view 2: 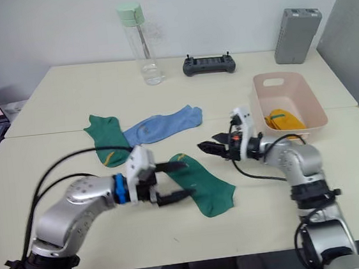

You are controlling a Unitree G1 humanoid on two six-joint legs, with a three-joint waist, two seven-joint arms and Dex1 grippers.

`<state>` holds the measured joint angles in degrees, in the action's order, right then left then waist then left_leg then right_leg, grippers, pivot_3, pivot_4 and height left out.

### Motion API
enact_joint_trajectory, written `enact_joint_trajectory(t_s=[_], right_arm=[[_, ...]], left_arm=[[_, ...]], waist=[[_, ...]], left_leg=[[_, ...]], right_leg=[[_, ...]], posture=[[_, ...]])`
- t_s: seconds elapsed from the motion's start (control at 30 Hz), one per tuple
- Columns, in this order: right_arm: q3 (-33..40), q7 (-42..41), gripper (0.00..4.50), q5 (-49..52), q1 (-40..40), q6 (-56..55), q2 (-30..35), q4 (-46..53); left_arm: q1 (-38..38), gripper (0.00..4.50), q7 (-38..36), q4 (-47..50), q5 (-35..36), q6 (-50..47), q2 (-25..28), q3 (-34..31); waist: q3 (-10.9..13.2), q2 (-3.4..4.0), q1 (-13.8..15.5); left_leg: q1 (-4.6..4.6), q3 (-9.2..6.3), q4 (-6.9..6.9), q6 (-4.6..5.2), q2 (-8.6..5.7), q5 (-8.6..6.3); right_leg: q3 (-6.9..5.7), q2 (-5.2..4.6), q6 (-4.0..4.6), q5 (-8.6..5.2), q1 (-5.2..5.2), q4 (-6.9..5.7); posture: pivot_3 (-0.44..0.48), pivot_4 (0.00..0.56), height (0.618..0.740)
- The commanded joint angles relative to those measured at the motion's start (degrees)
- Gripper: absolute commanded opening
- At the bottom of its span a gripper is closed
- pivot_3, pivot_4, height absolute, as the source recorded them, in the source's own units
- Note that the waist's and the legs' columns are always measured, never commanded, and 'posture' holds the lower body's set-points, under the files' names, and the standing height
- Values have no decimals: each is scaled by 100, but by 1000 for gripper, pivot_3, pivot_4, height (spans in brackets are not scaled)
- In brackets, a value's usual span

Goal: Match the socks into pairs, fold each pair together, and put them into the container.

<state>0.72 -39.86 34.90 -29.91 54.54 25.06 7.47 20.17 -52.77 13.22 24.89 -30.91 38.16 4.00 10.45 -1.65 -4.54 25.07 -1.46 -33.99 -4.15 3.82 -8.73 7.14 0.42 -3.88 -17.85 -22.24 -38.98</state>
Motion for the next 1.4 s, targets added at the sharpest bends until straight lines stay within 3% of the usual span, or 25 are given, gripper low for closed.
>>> enact_joint_trajectory(t_s=[0.03,0.27,0.43,0.53,0.73,0.87,0.9,1.17,1.27,1.4], right_arm=[[-460,-569,4220,-343,741,-515,811,1086],[-526,-982,4220,-211,2093,-933,1366,2202],[-1079,-775,4220,-868,2369,-1486,1282,2004],[-1190,-739,3565,-1041,2466,-1629,1246,1835],[-1297,-735,1437,-1272,2574,-1863,1217,1700],[-1118,-828,8,-1237,2582,-1921,1282,1638],[-1071,-844,0,-1266,2554,-1974,1313,1607],[-677,-1329,0,-1082,2020,-2120,1545,1355],[-758,-1857,0,-1092,1726,-2391,1679,965],[-938,-2402,0,-1087,1463,-2500,1803,546]], left_arm=[[478,4104,469,-1073,-671,721,-104,-143],[1129,4104,364,-2716,-1435,1557,-568,418],[1277,4104,122,-3356,-1640,1826,-823,626],[1268,3474,8,-3517,-1734,1891,-816,634],[1167,1574,-149,-3415,-1719,1919,-845,568],[983,279,-54,-3096,-1678,1854,-848,454],[891,24,3,-2928,-1639,1751,-842,403],[-765,24,867,-401,-1133,174,-752,-260],[-1484,24,1466,788,-861,-638,-908,-626],[-1814,24,2273,1732,-656,-1464,-1238,-1003]], waist=[[0,0,43],[2,-4,100],[0,-7,102],[0,-8,114],[-1,-9,118],[-2,-9,118],[-2,-9,117],[-1,-9,91],[-1,-10,93],[1,-13,158]], left_leg=[[0,1,1,0,-3,0],[3,5,0,0,-6,-1],[1,2,-7,0,-5,0],[1,3,-12,0,-7,0],[-4,0,-15,0,-5,0],[-7,1,-16,0,-6,0],[-7,1,-17,0,-6,0],[-9,1,-15,0,-2,0],[-16,2,-14,0,-2,0],[-17,-2,-26,0,-3,0]], right_leg=[[1,-1,-1,-2,0,2],[5,-3,-8,-7,2,2],[4,-2,-12,-4,2,-3],[6,-3,-17,-2,7,-3],[3,-2,-17,-2,12,-3],[5,-3,-18,-1,18,-3],[5,-3,-17,-1,18,-3],[5,-3,-16,-2,19,-5],[6,-4,-16,-2,24,-4],[3,-5,-18,-1,31,-3]], posture=[[0,150,740],[0,150,740],[0,150,740],[0,150,740],[0,150,740],[0,150,740],[0,150,740],[0,150,740],[0,150,740],[0,150,740]])
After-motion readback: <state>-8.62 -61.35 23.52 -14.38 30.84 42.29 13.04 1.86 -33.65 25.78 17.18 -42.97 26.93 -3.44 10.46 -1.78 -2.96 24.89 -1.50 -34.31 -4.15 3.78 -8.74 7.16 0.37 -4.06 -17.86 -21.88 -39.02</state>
